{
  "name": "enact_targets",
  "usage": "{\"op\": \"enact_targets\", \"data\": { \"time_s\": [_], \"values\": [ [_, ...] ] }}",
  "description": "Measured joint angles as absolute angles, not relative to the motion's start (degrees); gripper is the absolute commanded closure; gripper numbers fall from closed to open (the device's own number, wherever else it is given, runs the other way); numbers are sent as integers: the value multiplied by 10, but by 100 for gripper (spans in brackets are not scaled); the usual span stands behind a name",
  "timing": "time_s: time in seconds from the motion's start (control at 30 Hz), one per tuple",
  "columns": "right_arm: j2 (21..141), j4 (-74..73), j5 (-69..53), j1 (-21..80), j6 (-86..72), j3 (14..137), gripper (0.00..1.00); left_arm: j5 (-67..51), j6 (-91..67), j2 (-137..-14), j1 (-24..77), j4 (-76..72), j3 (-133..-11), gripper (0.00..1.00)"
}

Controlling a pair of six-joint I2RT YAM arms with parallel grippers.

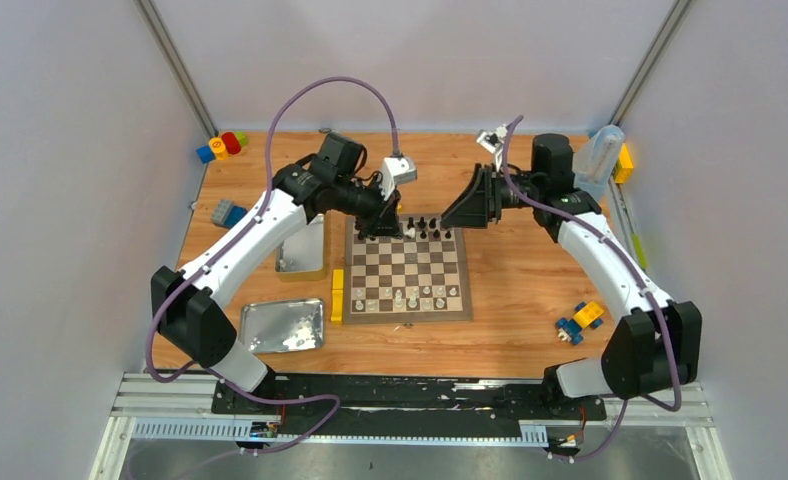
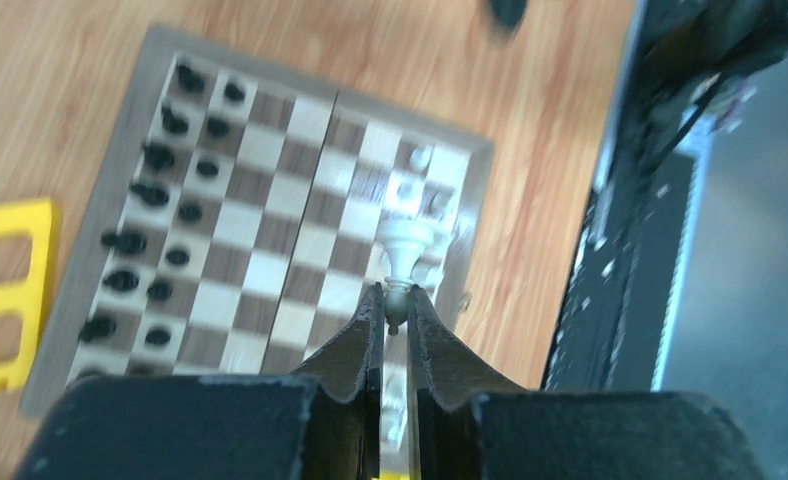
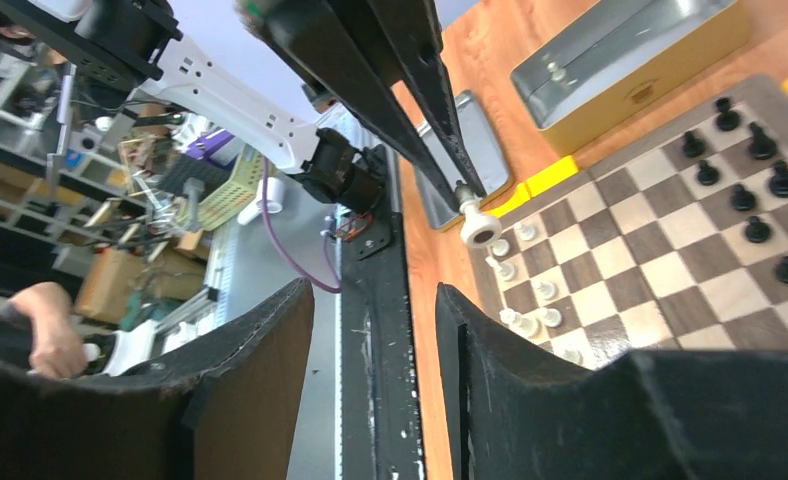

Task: Set up the chess pieces on the board
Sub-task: Place the chess piece on the chessboard.

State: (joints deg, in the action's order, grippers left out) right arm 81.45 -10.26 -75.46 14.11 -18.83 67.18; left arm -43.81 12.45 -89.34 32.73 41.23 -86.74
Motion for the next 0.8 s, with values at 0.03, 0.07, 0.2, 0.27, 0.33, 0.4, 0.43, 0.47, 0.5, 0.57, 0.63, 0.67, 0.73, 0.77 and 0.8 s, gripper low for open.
{"op": "enact_targets", "data": {
  "time_s": [0.03,0.07,0.2,0.27,0.33,0.4,0.43,0.47,0.5,0.57,0.63,0.67,0.73,0.77,0.8],
  "values": [
    [804,-111,-751,135,-176,673,51,-419,142,-893,330,435,-867,100],
    [792,-122,-746,127,-162,673,51,-394,161,-893,334,460,-867,100],
    [751,-145,-728,84,-122,671,52,-294,215,-893,365,543,-867,100],
    [729,-148,-720,53,-107,661,52,-249,232,-893,386,573,-867,100],
    [705,-153,-714,24,-93,643,52,-203,244,-894,408,599,-866,100],
    [681,-162,-708,-15,-75,622,52,-157,251,-898,429,622,-866,100],
    [679,-163,-707,-18,-73,620,52,-141,253,-903,437,630,-866,100],
    [673,-165,-704,-31,-66,611,52,-135,253,-905,440,633,-867,100],
    [669,-168,-703,-39,-62,605,52,-112,255,-918,453,645,-867,100],
    [665,-172,-699,-50,-53,593,52,-85,255,-942,468,661,-867,100],
    [665,-174,-695,-60,-44,584,52,-62,255,-971,482,675,-868,100],
    [664,-174,-694,-64,-42,582,52,-50,255,-989,489,684,-868,100],
    [662,-174,-691,-71,-36,579,52,-36,255,-1015,502,697,-870,100],
    [661,-174,-689,-74,-32,577,52,-31,255,-1026,507,702,-872,100],
    [659,-174,-688,-76,-30,576,52,-25,255,-1038,513,710,-878,100]
  ]
}}
